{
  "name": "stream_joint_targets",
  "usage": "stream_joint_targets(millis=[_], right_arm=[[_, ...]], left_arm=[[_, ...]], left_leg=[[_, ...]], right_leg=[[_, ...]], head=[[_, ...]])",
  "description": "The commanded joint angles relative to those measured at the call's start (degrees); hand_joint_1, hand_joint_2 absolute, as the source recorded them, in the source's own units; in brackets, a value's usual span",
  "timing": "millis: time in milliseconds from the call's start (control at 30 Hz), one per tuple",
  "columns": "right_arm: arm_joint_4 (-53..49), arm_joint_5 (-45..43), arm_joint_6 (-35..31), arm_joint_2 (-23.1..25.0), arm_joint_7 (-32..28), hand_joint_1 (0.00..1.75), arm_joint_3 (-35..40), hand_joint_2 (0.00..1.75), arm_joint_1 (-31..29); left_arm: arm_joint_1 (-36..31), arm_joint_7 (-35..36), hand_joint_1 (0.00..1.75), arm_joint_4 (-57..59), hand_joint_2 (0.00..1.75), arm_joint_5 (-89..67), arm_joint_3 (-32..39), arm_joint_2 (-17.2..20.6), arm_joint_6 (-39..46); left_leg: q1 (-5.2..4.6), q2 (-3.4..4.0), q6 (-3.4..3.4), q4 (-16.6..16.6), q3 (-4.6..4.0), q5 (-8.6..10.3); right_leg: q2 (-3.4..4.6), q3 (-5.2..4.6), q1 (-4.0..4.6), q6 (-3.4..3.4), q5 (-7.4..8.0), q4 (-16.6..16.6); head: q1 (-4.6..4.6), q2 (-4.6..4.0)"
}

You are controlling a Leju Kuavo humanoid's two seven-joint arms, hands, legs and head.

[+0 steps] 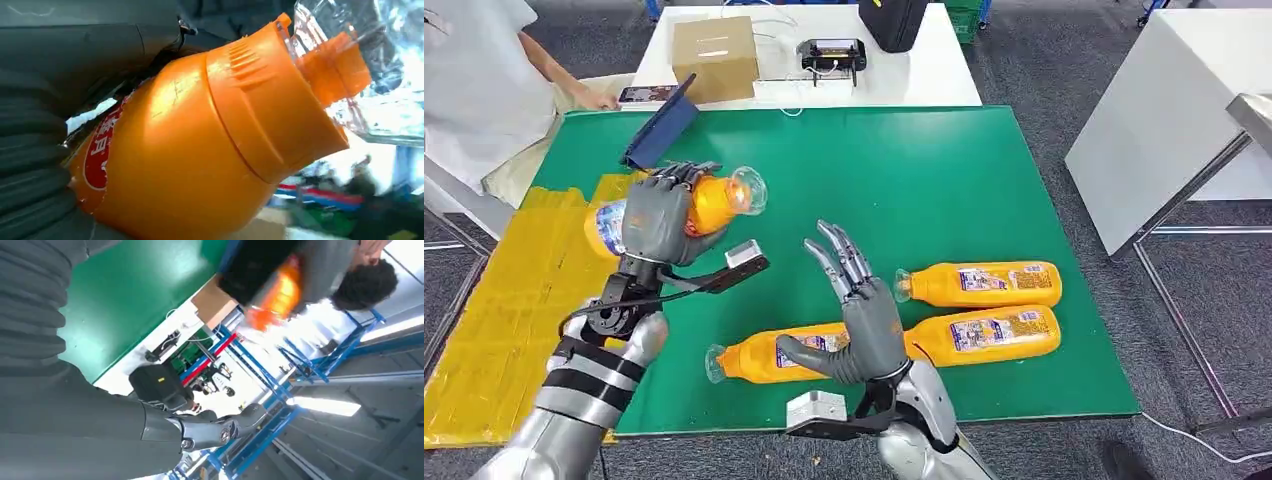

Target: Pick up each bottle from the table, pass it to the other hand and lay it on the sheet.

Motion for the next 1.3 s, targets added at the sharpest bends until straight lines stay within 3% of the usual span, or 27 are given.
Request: stream_joint_targets(millis=[33,267,467,567,767,800,833,1000,1033,1300], right_arm=[[-4.4,0.1,2.5,-2.4,0.1,0.0,1.6,1.75,-2.1],[-1.2,0.4,5.1,-2.2,1.2,0.0,4.3,1.75,-5.5],[-0.3,0.8,5.6,-2.3,1.6,0.0,4.6,1.75,-6.0],[-0.3,1.2,6.0,-2.6,2.0,0.0,5.0,1.75,-6.1],[2.2,2.6,7.1,-2.5,4.1,0.0,5.5,1.75,-6.9],[2.7,3.2,7.5,-2.5,5.0,0.0,5.6,1.75,-7.2],[3.9,4.9,8.3,-2.6,6.5,0.0,5.9,1.75,-7.9],[7.4,7.3,11.5,-2.9,9.3,0.0,6.1,1.75,-9.6],[7.7,7.8,11.9,-3.1,9.7,0.0,6.0,0.0,-9.6],[8.3,8.4,13.6,-3.5,10.9,0.0,6.1,0.0,-10.1]], left_arm=[[-18.2,14.6,1.75,33.8,1.75,-5.6,-15.9,2.2,-6.8],[-21.6,17.7,1.75,50.1,1.75,-5.6,-19.1,2.1,-14.6],[-20.8,17.7,1.75,51.0,1.75,-5.6,-18.5,1.7,-14.9],[-20.6,17.7,1.75,51.2,1.75,-5.5,-17.6,1.3,-16.1],[-18.5,20.6,1.75,52.1,1.75,-4.2,-12.7,0.5,-17.4],[-18.4,21.2,1.41,51.9,1.75,-4.4,-12.7,0.6,-16.8],[-18.3,21.8,0.03,52.2,1.75,-4.7,-12.1,0.5,-17.0],[-17.1,18.7,0.0,52.0,1.75,-1.9,-7.3,0.3,-16.3],[-16.7,16.4,0.0,52.0,1.75,0.3,-4.9,-0.2,-16.9],[-16.3,12.7,0.0,52.1,1.75,3.3,-1.7,-0.8,-19.0]], left_leg=[[0.1,-0.33,-0.07,0.1,0.11,0.0],[0.08,0.07,-0.08,0.0,0.28,-0.03],[0.18,0.09,-0.16,0.1,0.54,-0.22],[0.09,0.01,-0.07,0.0,0.12,0.0],[0.09,0.04,-0.07,0.0,0.15,-0.01],[0.1,0.03,-0.08,0.0,0.23,-0.05],[0.15,0.01,-0.12,0.0,0.34,-0.11],[0.12,0.07,-0.1,0.0,0.33,-0.07],[0.17,0.04,-0.13,0.0,0.43,-0.15],[0.12,0.0,-0.1,0.0,0.34,-0.1]], right_leg=[[-0.09,0.2,0.06,-0.09,-0.08,0.0],[0.34,0.32,0.04,-0.07,-0.03,0.0],[0.55,0.6,0.1,-0.16,-0.19,0.0],[0.19,0.18,0.06,-0.06,-0.04,0.0],[0.25,0.24,0.04,-0.06,-0.03,0.0],[0.3,0.32,0.05,-0.08,-0.06,0.0],[0.38,0.45,0.09,-0.12,-0.11,0.0],[0.38,0.4,0.07,-0.09,-0.06,0.0],[0.46,0.53,0.1,-0.13,-0.13,0.0],[0.37,0.45,0.06,-0.1,-0.1,0.0]], head=[[0.0,0.0],[0.02,0.0],[0.0,0.0],[0.0,0.0],[0.02,0.0],[0.02,0.0],[0.02,0.0],[0.0,0.0],[0.0,0.0],[0.02,0.0]])
